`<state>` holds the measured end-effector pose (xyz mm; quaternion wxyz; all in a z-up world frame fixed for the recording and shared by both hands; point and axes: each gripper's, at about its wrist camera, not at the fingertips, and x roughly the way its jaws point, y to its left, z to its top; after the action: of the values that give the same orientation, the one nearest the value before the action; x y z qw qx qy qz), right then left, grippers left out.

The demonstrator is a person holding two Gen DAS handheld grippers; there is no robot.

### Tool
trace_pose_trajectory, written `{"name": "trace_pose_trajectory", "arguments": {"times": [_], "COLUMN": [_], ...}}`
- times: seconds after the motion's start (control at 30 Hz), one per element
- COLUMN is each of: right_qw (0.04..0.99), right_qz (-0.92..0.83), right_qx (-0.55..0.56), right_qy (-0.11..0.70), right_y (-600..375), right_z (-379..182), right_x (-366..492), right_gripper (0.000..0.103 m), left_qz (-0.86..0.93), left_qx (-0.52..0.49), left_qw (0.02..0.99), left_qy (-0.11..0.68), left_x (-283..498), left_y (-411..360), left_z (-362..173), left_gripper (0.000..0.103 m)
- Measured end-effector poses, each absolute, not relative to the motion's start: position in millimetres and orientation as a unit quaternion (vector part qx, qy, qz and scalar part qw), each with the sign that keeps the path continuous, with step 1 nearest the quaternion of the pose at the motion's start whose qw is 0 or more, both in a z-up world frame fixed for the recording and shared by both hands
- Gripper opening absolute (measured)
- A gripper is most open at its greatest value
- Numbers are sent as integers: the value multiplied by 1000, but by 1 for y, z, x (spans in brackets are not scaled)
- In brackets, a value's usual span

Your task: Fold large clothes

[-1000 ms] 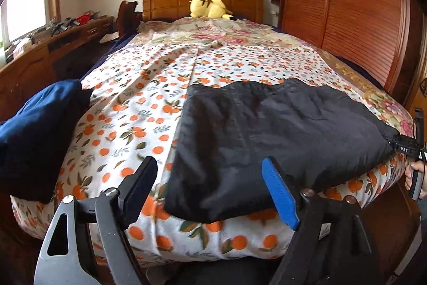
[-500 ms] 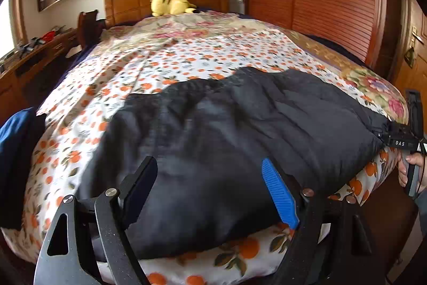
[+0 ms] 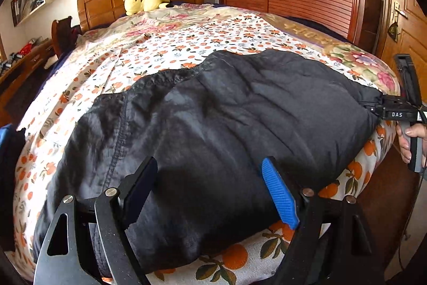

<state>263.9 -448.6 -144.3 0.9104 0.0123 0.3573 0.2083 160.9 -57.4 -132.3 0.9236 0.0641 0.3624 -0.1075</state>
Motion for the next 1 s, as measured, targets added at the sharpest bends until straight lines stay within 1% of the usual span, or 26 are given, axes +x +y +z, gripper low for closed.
{"name": "trace_pose_trajectory", "arguments": {"times": [0.17, 0.2, 0.23, 0.27, 0.3, 0.33, 0.43, 0.53, 0.73, 1.0], "right_qw": [905, 902, 899, 893, 888, 883, 881, 891, 909, 912], "right_qz": [192, 191, 197, 209, 217, 222, 215, 205, 205, 274], "right_qx": [9, 13, 24, 41, 57, 78, 100, 90, 62, -4], "right_qy": [380, 386, 391, 396, 401, 407, 409, 395, 358, 306], "right_y": [-440, -439, -438, -439, -439, -441, -445, -441, -409, -327], "right_z": [-139, -138, -137, -136, -135, -134, -126, -105, -54, 4], "right_x": [269, 270, 272, 274, 276, 278, 281, 277, 266, 250], "right_gripper": [68, 64, 51, 44, 33, 27, 19, 17, 15, 14], "left_qz": [-121, -122, -122, -122, -126, -133, -143, -155, -161, -128], "left_qx": [66, 65, 61, 57, 51, 46, 38, 26, 11, -1], "left_qw": [925, 924, 923, 923, 922, 922, 921, 922, 929, 941], "left_qy": [355, 356, 359, 361, 362, 361, 360, 353, 332, 313], "left_x": [158, 159, 160, 161, 162, 162, 160, 155, 140, 125], "left_y": [-57, -57, -57, -57, -57, -58, -57, -53, -36, 6], "left_z": [-133, -134, -134, -134, -134, -133, -132, -126, -109, -95], "left_gripper": [81, 81, 81, 81, 81, 81, 81, 81, 81, 81]}}
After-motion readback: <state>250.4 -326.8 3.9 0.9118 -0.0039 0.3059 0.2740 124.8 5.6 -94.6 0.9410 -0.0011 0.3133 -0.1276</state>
